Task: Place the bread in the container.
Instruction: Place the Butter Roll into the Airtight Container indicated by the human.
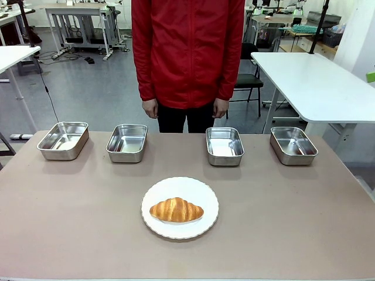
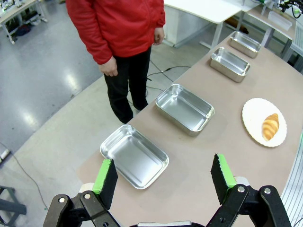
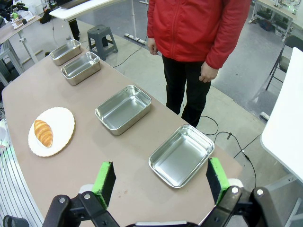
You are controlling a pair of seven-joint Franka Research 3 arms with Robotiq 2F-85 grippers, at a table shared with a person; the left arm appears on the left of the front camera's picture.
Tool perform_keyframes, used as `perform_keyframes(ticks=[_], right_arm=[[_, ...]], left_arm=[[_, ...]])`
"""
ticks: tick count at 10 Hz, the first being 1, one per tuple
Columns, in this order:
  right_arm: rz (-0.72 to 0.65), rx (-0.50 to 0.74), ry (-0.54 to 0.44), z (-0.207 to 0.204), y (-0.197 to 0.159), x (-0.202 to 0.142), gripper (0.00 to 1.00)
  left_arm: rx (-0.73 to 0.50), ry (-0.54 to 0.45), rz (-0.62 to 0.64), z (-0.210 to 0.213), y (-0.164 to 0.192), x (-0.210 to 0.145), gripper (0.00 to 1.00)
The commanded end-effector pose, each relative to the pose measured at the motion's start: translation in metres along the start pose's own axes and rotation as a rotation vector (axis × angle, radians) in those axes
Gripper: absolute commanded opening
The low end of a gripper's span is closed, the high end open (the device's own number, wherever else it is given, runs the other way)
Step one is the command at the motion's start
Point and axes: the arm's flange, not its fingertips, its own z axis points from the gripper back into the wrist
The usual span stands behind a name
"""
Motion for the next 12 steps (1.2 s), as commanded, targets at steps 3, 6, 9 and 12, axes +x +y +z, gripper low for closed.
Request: perform_keyframes(ticks=[3, 6, 9, 12], right_arm=[[0.003, 0.005, -0.011, -0.0006, -0.0003, 0.0007, 1.0], [0.003, 0.005, -0.011, -0.0006, -0.0003, 0.0007, 1.0], [0.003, 0.005, -0.011, -0.0006, -0.0003, 0.0007, 1.0], [0.003, 0.005, -0.011, -0.0006, -0.0003, 0.0007, 1.0]], left_arm=[[0.001, -0.003, 0.0, 0.0012, -0.0007, -0.0001, 1.0], [0.001, -0.003, 0.0, 0.0012, -0.0007, -0.0001, 1.0], [0.001, -0.003, 0.0, 0.0012, -0.0007, -0.0001, 1.0], [0.001, -0.003, 0.0, 0.0012, -0.0007, -0.0001, 1.0]])
